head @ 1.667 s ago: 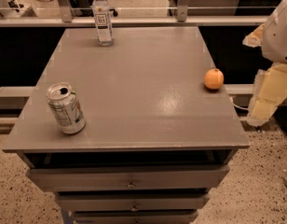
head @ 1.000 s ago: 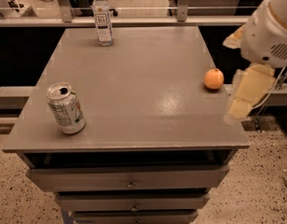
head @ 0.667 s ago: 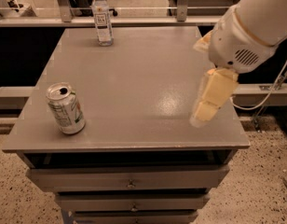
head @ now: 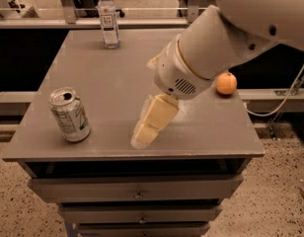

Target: Move 7up can near blue plastic bottle

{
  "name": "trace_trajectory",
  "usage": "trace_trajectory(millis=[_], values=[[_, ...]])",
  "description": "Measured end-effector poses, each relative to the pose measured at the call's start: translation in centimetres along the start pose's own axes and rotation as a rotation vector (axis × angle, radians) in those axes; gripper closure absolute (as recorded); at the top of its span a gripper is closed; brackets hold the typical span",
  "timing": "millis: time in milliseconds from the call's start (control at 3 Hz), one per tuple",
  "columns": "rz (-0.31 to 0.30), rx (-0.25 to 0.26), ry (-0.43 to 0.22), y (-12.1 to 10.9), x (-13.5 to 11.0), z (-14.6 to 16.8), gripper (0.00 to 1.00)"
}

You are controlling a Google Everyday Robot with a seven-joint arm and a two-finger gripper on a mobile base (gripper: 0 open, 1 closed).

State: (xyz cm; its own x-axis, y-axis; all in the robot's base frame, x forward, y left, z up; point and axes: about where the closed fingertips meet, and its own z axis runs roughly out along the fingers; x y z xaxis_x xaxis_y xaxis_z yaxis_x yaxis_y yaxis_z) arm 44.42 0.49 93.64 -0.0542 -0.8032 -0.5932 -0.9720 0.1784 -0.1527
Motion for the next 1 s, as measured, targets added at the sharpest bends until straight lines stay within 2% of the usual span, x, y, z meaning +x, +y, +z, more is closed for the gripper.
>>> trace_trajectory(millis=[333, 667, 1000], values=[[0.000, 0.000, 0.000, 0.0, 0.0, 0.0, 0.00], [0.020, -0.001, -0.080, -0.2, -1.3, 1.8, 0.00], [0.054, -0.038, -0.244, -0.4, -4.5, 5.7, 0.00]])
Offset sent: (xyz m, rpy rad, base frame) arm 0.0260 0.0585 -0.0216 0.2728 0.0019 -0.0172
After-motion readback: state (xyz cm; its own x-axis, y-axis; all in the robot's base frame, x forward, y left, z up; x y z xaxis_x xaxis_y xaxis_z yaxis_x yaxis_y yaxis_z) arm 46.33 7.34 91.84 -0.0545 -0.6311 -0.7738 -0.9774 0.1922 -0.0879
